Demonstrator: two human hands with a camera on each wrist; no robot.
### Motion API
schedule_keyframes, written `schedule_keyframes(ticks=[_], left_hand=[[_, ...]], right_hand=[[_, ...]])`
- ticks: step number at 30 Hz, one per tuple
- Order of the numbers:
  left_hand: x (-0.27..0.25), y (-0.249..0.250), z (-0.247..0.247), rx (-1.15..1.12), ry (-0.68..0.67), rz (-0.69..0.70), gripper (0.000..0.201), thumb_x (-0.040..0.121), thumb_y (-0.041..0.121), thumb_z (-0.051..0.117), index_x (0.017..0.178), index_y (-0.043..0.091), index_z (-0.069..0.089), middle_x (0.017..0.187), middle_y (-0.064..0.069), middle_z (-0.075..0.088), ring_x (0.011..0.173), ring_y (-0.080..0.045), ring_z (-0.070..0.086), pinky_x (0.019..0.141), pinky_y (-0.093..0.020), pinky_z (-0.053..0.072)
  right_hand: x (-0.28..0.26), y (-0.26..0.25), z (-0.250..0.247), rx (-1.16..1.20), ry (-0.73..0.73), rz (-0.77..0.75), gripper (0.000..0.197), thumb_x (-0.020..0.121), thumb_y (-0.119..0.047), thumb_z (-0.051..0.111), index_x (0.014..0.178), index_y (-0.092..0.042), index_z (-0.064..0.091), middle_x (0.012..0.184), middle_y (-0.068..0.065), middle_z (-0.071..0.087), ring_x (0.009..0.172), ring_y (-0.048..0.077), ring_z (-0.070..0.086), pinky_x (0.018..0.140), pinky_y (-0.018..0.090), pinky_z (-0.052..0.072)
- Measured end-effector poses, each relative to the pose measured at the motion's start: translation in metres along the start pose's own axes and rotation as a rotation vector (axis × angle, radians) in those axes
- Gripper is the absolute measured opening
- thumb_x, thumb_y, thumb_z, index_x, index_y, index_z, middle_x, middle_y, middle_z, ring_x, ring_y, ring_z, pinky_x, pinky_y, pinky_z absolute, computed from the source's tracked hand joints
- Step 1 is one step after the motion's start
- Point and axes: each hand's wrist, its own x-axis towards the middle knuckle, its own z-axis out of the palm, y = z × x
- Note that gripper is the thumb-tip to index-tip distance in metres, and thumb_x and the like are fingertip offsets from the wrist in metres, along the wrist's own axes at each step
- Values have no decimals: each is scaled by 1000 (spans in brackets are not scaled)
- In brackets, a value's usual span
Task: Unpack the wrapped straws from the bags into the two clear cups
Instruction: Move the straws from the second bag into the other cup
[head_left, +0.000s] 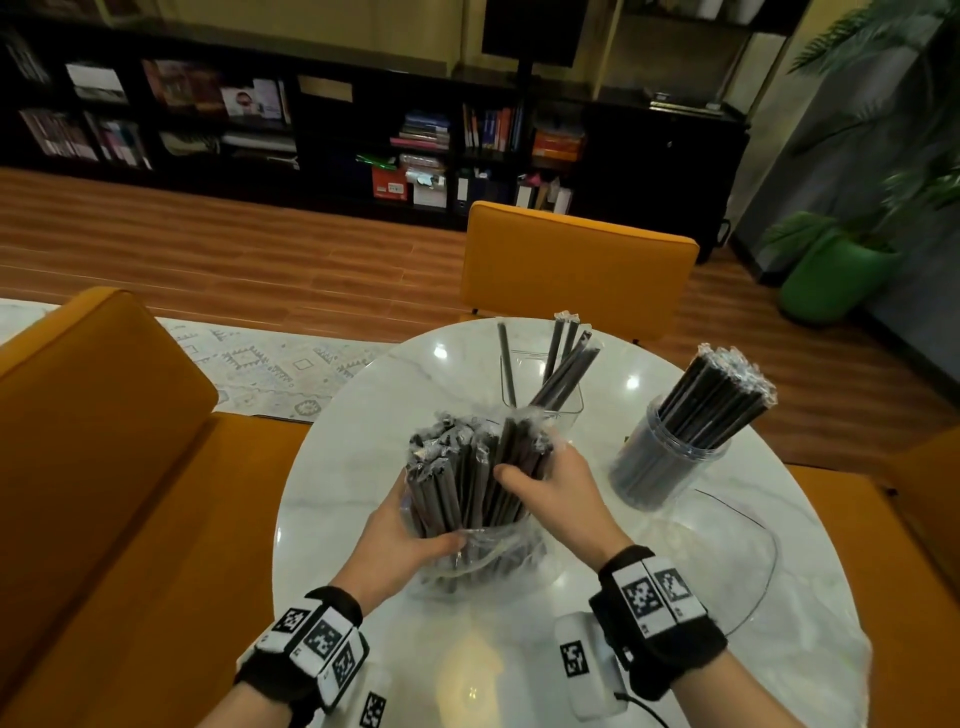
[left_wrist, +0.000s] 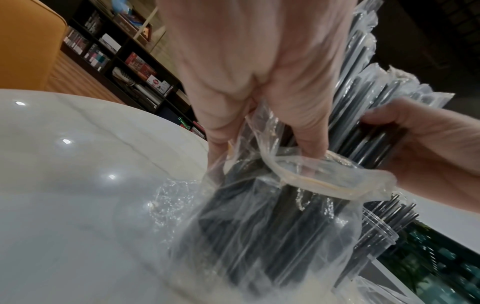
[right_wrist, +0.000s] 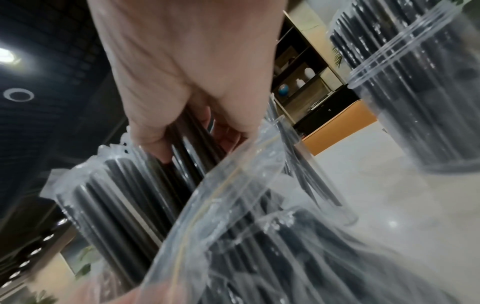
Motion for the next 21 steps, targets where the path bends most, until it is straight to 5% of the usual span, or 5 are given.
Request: schedule_keyframes(ticks=[5, 9, 12, 17, 21], left_hand=[[-2, 2, 1, 23, -6, 2, 70, 69, 7, 84, 123, 28, 45, 101, 26, 54, 85, 22, 50, 68, 4, 41], [-3, 2, 0, 10, -7, -24, 72, 68, 9, 85, 127, 23, 46, 106, 20, 58, 100, 4, 54, 90, -16, 43], [-4, 1, -1, 3, -26, -28, 79, 67, 12, 86, 134, 21, 45, 117, 9, 61, 113, -10, 55, 100, -27, 40], [-6, 4, -3, -19, -41, -38, 78, 68, 9, 85, 132, 25, 42, 111, 16, 58, 107, -6, 54, 98, -24, 39], [-7, 3, -4, -45, -60, -47, 75, 70, 6, 83, 127, 31, 42, 114, 15, 60, 109, -4, 58, 103, -30, 42]], right_hand=[[3, -17, -16, 129, 127, -58, 11, 86, -3, 63, 97, -3, 65, 90, 14, 72, 81, 14, 69, 72, 16, 53], [4, -31, -28, 224, 170, -91, 12, 87, -1, 61, 97, 5, 65, 91, 12, 73, 92, 21, 70, 79, 21, 53], [3, -45, -38, 264, 205, -115, 7, 88, 0, 57, 90, 1, 64, 81, 2, 71, 83, 14, 68, 73, 19, 53], [1, -94, -68, 378, 201, -176, 16, 91, -1, 54, 88, -17, 56, 82, -1, 66, 93, 24, 63, 90, 42, 53], [13, -146, -105, 410, 194, -339, 16, 92, -1, 52, 88, -16, 54, 82, -1, 64, 91, 21, 64, 90, 40, 56]])
